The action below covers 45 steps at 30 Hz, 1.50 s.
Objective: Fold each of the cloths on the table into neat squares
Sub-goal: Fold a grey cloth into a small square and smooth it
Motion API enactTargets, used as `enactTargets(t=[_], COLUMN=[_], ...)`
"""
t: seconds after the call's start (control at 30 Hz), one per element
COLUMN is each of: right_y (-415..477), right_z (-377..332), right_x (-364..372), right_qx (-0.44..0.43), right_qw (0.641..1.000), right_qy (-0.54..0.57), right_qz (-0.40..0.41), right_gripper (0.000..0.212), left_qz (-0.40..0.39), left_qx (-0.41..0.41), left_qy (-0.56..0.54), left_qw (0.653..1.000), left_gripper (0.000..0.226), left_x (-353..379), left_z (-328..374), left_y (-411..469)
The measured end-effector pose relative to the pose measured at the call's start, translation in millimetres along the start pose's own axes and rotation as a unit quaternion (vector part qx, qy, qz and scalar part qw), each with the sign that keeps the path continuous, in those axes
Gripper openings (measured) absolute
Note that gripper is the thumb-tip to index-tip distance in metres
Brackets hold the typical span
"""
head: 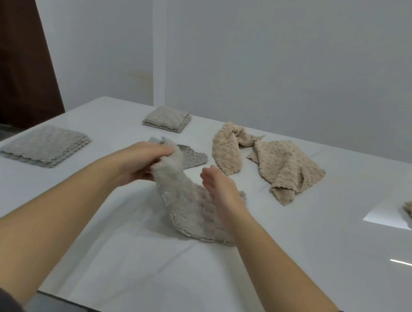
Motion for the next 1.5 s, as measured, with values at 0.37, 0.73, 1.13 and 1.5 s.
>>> enactTargets(t=[0.37, 0.73, 1.13, 1.5], right_y=[-8.2, -2.4, -9.5, -6.8], right_z=[25.4, 29.3, -0.5, 9.7], right_x=[-50.9, -79.6, -93.4, -75.4], right_qx=[0.189, 0.158, -0.018, -0.051], right_qw=[0.963, 0.983, 0.887, 0.802], right_qy=[0.192, 0.04, -0.434, -0.595], right_qz=[-0.012, 0.079, 0.155, 0.008], right_gripper=[0.019, 0.015, 0.066, 0.095], left_qz=[0.019, -0.034, -0.018, -0.047], left_qx=[0.17, 0.168, 0.167, 0.159], left_qy=[0.288, 0.597, 0.578, 0.253], left_qw=[0.942, 0.784, 0.799, 0.953], left_gripper=[0.044, 0.065, 0.062, 0.028], left_x=[75.7, 113.8, 102.0, 41.8], left_z=[-33.3, -63.1, -54.5, -43.8], left_y=[7.5, 10.8, 28.3, 36.2])
Point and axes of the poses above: each hand's wrist, its own y-axis towards the middle knuckle, its own x-axis out of the palm, z = x × y, the point moved 6 cm from there along y, towards the middle knuckle, and after that the axes turned 1 degree about y, right-handed, at the moved point
